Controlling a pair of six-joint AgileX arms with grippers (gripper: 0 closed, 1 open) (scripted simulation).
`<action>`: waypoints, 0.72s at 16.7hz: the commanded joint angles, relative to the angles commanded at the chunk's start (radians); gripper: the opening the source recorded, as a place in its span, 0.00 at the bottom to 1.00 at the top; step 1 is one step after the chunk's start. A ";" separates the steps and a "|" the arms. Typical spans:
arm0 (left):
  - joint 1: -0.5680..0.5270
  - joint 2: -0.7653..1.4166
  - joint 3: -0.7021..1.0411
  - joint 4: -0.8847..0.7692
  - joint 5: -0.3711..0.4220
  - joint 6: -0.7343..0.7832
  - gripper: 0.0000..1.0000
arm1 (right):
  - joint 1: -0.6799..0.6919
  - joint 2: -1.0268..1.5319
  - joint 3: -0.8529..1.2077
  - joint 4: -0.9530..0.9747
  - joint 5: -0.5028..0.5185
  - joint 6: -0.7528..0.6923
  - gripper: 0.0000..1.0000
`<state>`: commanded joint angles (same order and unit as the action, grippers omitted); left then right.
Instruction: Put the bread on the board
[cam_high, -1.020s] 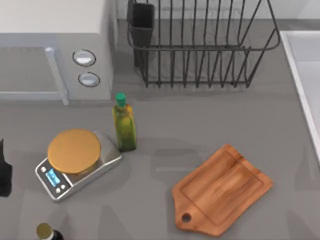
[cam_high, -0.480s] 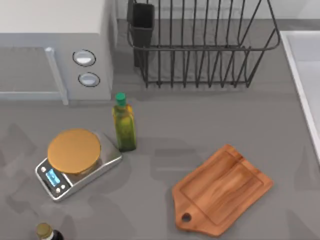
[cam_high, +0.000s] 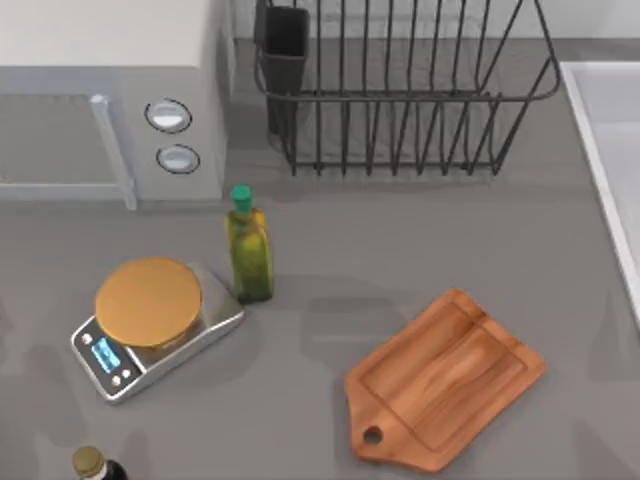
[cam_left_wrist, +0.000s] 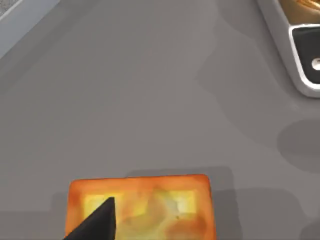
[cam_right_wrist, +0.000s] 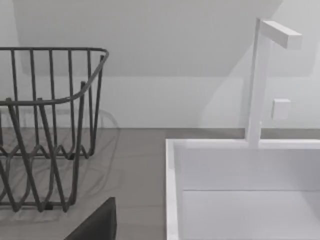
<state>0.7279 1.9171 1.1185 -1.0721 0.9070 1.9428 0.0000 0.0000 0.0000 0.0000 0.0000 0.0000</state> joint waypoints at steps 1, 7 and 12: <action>0.027 0.080 0.044 -0.046 0.038 0.079 1.00 | 0.000 0.000 0.000 0.000 0.000 0.000 1.00; 0.140 0.425 0.235 -0.244 0.202 0.416 1.00 | 0.000 0.000 0.000 0.000 0.000 0.000 1.00; 0.157 0.482 0.266 -0.277 0.229 0.471 1.00 | 0.000 0.000 0.000 0.000 0.000 0.000 1.00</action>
<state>0.8853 2.3988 1.3842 -1.3493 1.1365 2.4138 0.0000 0.0000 0.0000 0.0000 0.0000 0.0000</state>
